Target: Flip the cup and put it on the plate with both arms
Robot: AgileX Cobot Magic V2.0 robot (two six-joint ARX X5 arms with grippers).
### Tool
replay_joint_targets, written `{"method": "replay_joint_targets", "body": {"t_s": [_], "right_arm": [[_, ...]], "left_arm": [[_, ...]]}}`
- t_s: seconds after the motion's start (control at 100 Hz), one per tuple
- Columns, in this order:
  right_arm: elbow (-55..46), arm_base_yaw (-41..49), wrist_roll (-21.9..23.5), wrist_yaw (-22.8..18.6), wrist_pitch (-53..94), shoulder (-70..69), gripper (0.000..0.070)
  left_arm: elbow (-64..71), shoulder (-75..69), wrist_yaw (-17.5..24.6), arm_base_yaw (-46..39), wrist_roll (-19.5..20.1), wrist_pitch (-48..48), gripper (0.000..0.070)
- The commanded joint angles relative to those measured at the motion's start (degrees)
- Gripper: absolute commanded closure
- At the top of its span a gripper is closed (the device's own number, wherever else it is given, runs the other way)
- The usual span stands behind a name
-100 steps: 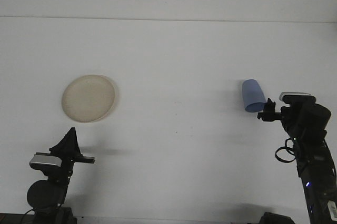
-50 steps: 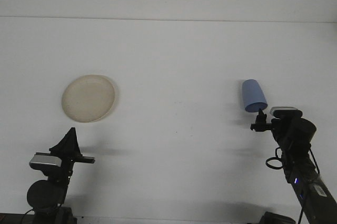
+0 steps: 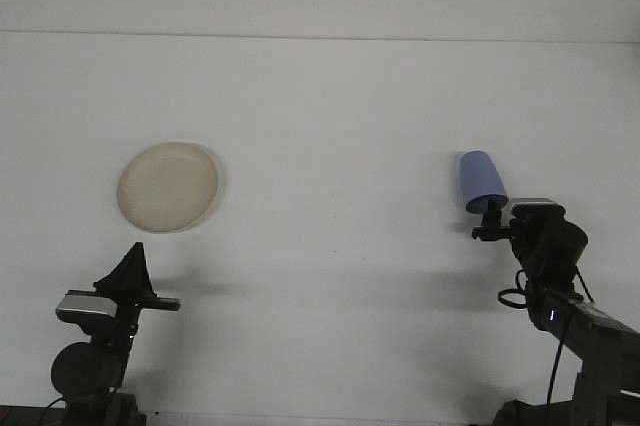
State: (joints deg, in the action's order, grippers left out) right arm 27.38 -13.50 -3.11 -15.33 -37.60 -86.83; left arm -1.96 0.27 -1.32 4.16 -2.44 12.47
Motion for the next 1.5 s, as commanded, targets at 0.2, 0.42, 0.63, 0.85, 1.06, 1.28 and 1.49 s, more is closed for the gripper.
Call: {"method": "replay_joint_targets", "body": {"t_s": [0.2,0.42,0.63,0.85,1.06,1.28,1.49], "right_arm": [[1.1,-0.1,0.3,-1.1,-6.5,-6.0,0.0235],[2.5,-0.1,0.6,-1.9,-10.8,-9.7,0.0237],[4.2,-0.1,0.7,-2.9,-11.2,-12.0,0.0247],[4.9,-0.1,0.6,-4.4,-11.3,-12.7,0.0446],[4.9,-0.1,0.5,-6.3,-11.7,-12.7,0.0695],[4.9,-0.1,3.4,-6.3,-13.3,-12.2,0.0695],[4.9,0.3,4.3,-7.2,-12.2,-6.4,0.0695]], "left_arm": [[1.1,-0.1,0.0,0.0,0.4,0.7,0.0688],[1.1,-0.1,0.0,0.0,0.4,0.7,0.0688],[1.1,-0.1,0.0,0.0,0.4,0.7,0.0688],[1.1,-0.1,0.0,0.0,0.4,0.7,0.0688],[1.1,-0.1,0.0,0.0,0.4,0.7,0.0688],[1.1,-0.1,0.0,0.0,0.4,0.7,0.0688],[1.1,-0.1,0.0,0.0,0.4,0.7,0.0688]]}}
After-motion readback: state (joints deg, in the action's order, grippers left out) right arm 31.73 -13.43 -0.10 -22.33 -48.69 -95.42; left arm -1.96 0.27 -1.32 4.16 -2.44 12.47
